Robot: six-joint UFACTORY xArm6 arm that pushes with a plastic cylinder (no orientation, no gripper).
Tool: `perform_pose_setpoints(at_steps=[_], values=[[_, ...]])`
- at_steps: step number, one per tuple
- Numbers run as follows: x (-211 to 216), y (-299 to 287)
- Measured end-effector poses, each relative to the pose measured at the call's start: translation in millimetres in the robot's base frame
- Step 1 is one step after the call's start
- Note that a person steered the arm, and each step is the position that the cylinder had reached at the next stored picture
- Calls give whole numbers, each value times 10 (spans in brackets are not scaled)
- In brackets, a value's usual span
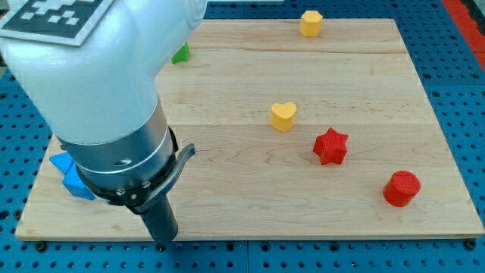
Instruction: Separate the blue blocks from each other
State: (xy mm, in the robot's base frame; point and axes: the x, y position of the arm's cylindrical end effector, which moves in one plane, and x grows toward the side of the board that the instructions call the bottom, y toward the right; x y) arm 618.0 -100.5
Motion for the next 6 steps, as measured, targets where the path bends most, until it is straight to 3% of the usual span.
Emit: perform_pose_setpoints(at_steps=[1, 3, 4, 6], values=[[9, 2], [-174, -1214], [-762, -1234], [-1549, -1178]])
